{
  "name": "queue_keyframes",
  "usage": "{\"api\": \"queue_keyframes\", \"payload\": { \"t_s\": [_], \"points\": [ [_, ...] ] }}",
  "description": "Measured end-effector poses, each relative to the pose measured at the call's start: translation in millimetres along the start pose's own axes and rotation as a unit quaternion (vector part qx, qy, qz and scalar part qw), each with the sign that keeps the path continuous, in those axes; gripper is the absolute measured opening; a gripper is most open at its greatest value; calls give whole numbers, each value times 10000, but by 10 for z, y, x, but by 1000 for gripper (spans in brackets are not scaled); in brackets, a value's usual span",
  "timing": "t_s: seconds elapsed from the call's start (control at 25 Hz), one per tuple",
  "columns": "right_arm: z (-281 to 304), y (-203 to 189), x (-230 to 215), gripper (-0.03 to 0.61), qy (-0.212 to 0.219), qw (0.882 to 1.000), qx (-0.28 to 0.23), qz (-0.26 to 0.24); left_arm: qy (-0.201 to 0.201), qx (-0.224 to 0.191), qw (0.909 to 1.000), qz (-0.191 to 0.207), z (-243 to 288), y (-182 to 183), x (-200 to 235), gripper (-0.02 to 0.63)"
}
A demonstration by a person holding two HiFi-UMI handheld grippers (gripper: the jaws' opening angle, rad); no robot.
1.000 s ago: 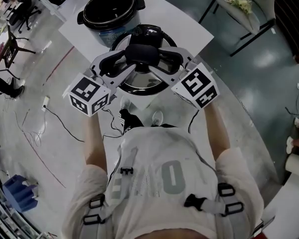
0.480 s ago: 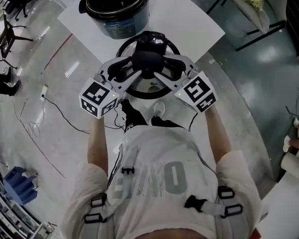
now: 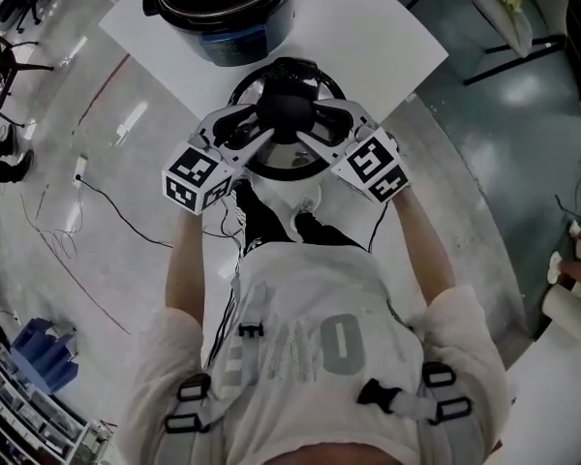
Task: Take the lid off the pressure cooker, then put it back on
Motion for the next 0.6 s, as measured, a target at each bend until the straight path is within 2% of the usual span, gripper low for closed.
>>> {"api": "queue_keyframes", "payload": {
  "t_s": [0.28,0.48,0.6],
  "points": [
    [98,-192,-2,206,90,9996,217,128,6,229,9997,-31,85,-205,-15,201],
    [183,-436,13,206,85,9975,683,-145,53,458,9978,470,155,-373,-66,198],
    [189,-497,5,206,96,9977,668,-62,77,460,9975,527,176,-403,-90,198]
  ]
}}
Point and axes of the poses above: the fingertips, and each gripper's own axes: z forward along the fingers, x to its left, y out of its top, the point moved 1 cm from there along -z, backward along the fingers, and after that the axes turned 11 degrees about y, right-handed, at the moved point
